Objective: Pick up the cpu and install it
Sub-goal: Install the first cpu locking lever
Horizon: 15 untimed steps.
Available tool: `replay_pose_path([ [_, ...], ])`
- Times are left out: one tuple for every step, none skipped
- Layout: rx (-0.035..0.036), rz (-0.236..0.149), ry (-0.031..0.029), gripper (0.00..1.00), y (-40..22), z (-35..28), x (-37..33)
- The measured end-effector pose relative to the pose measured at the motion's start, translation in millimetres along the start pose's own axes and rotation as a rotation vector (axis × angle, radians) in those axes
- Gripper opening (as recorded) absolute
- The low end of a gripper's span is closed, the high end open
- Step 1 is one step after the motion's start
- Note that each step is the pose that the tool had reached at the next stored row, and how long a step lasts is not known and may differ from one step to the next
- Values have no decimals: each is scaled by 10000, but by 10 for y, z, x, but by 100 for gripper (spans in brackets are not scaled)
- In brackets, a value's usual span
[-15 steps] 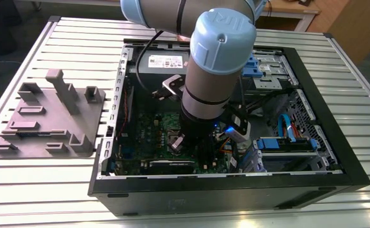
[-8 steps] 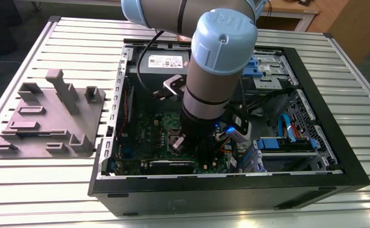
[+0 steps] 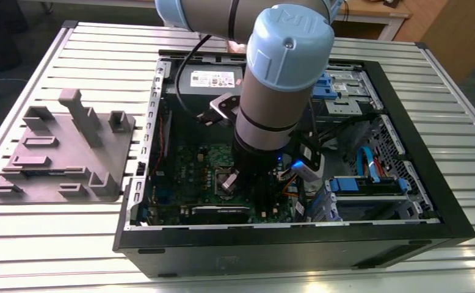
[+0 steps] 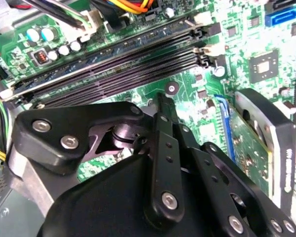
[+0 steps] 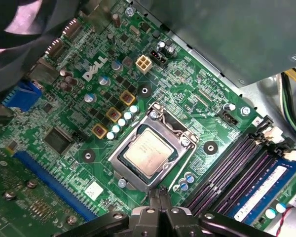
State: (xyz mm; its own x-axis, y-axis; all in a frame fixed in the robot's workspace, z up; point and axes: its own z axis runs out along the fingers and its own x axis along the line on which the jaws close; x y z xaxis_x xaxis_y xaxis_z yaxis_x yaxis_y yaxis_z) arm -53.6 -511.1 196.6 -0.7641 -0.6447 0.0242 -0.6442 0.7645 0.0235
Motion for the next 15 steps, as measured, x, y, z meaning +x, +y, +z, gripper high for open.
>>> replay_pose_path([
  [-1, -1, -3, 10, 0, 1, 0],
  [-2, 0, -3, 10, 0, 2, 0],
  [2, 0, -6, 10, 0, 5, 0],
  [12, 0, -17, 10, 0, 14, 0],
  [26, 0, -33, 10, -1, 25, 0],
  [38, -1, -48, 10, -2, 36, 0],
  [48, 0, -62, 10, -2, 47, 0],
  [58, 0, -73, 10, -2, 54, 0],
  [61, -1, -83, 10, -3, 58, 0],
  [58, -1, -88, 10, -3, 59, 0],
  [48, -1, -99, 10, -4, 61, -2],
  [36, -1, -110, 10, -6, 62, -3],
  [24, -1, -120, 10, -8, 61, -3],
  [9, -2, -133, 10, -11, 62, -3],
  [-5, -3, -145, 10, -15, 62, -2],
])
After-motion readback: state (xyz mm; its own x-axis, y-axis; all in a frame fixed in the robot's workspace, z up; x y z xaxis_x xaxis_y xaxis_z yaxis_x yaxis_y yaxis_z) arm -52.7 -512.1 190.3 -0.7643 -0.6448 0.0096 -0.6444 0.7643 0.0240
